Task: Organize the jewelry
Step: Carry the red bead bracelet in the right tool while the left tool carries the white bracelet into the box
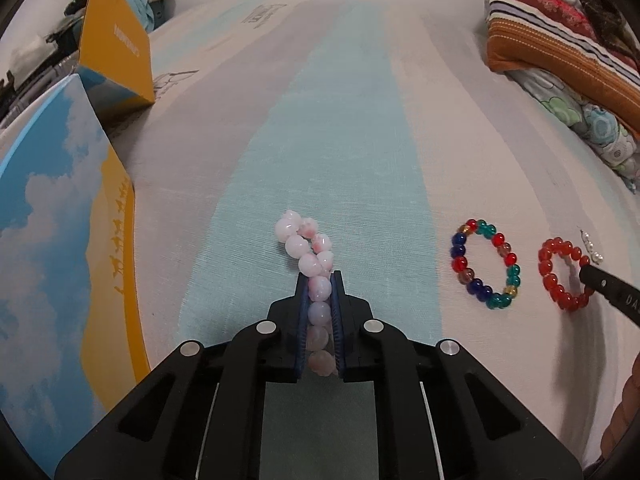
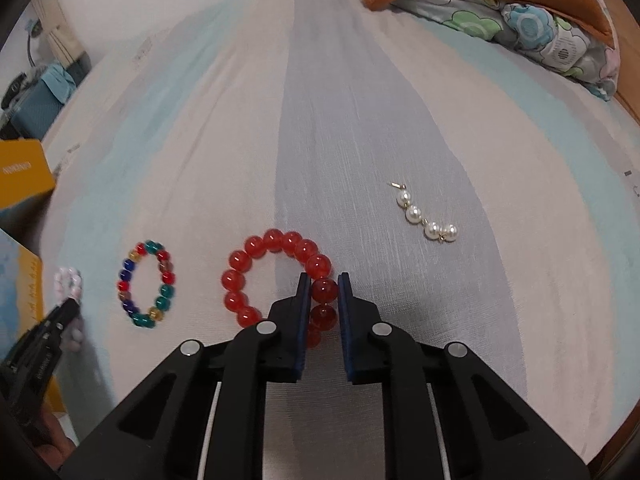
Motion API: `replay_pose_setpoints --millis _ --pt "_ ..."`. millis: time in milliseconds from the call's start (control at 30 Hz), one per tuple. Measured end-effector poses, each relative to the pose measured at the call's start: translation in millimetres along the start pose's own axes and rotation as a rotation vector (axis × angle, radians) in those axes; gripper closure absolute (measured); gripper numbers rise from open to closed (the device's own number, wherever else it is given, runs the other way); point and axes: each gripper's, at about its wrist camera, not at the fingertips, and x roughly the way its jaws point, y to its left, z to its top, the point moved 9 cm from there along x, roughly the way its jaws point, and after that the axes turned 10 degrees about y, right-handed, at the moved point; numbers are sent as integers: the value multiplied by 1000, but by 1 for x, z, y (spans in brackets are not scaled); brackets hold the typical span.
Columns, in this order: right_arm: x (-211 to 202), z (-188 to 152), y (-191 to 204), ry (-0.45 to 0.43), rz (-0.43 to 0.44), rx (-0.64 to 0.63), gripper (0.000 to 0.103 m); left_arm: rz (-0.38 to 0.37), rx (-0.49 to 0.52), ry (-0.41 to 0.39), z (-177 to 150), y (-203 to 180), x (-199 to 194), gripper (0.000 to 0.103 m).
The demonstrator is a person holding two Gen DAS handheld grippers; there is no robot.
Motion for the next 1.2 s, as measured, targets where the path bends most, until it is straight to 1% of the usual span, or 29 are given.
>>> replay_pose_setpoints --millis 400,667,800,967,1200 --pt "-35 1 23 -92 86 -39 90 -58 -2 -13 0 -4 -21 93" --pt "-49 1 35 -118 119 -71 90 -73 12 -25 -1 -12 -43 93" --pt "-55 1 36 -127 121 -81 90 -66 18 -33 -2 -14 -51 93" --pt "-60 1 34 -125 119 -80 90 -67 13 -23 -5 -15 -51 93" --pt "-73 -3 34 -134 95 -82 90 -56 33 -37 -4 -18 -63 93"
